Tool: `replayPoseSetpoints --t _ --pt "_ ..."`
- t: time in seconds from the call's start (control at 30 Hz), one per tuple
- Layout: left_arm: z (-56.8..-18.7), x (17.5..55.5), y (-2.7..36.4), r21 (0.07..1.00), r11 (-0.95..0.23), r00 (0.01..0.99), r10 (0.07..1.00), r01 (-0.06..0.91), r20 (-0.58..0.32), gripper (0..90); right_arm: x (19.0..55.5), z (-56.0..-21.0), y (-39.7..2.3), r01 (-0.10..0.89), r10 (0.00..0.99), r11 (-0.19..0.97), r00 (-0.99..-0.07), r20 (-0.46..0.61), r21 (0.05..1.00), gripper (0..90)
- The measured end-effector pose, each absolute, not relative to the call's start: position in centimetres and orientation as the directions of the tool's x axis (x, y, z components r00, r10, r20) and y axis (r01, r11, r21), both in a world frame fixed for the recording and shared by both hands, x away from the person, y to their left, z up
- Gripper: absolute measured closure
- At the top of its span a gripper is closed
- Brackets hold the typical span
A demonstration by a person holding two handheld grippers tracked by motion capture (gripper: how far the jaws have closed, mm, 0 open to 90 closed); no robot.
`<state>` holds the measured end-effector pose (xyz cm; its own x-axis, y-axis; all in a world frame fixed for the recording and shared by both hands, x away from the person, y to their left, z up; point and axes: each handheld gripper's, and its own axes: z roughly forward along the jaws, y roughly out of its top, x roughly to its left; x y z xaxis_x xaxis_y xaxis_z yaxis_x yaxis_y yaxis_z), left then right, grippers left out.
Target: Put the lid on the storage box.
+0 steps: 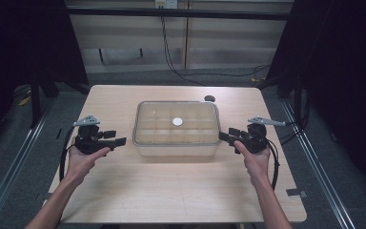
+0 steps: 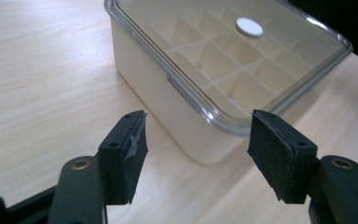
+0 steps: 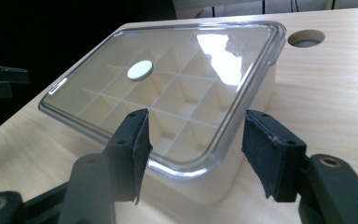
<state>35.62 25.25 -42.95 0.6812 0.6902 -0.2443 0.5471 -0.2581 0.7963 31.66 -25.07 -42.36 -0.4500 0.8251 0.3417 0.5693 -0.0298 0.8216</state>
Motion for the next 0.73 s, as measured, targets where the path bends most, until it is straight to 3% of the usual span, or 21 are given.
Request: replayPoseSetpoints --t 0.5,0.6,0.67,0.73 --pt "-44.9 31.1 26.8 0.759 -0.295 0.671 0.701 0.581 -0.241 32.2 25.2 -43.9 -25.6 0.591 0.825 -0.003 -0.455 0.336 0.806 36.5" --pt "-45.2 29.0 27.4 0.747 -0.252 0.638 0.717 0.615 -0.283 32.0 23.7 -44.6 -25.5 0.599 0.827 -0.009 -0.446 0.343 0.801 35.5" --pt "-45.6 28.0 27.3 0.764 -0.270 0.635 0.739 0.586 -0.225 32.1 23.1 -45.2 -25.6 0.604 0.826 -0.006 -0.446 0.344 0.797 34.6" --pt "-45.9 27.7 27.4 0.766 -0.267 0.632 0.742 0.584 -0.223 31.6 23.1 -45.5 -25.6 0.606 0.833 0.005 -0.442 0.332 0.796 33.2"
